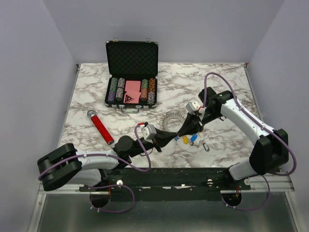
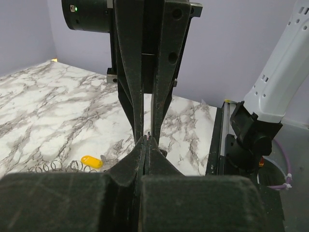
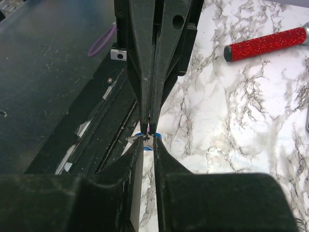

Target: Put the keys on the keyring

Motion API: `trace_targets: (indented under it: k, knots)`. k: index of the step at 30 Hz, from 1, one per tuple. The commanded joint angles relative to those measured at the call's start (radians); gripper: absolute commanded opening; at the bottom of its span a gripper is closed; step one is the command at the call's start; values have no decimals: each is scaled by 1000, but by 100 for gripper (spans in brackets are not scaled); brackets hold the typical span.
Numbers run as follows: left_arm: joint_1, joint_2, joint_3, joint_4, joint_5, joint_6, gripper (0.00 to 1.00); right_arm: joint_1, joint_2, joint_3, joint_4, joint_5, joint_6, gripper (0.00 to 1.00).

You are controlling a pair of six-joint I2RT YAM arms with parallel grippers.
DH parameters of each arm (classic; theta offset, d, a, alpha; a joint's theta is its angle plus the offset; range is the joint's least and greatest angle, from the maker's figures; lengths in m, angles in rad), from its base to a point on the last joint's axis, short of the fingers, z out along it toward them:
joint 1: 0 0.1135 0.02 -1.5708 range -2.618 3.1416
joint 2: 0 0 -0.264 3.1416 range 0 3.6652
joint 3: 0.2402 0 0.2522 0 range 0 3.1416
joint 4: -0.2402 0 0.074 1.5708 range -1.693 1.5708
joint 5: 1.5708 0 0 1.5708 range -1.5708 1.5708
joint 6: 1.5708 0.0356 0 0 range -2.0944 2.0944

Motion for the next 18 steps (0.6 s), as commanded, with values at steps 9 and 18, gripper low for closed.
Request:
trace_targets:
  k: [9, 18]
  knots:
    - [-6, 16, -1, 42, -19, -13, 0, -3, 21, 26, -42, -59, -36, 1]
    - [-2, -76, -26, -79, -49, -11, 50, -3, 26, 74, -22, 109, 79, 1]
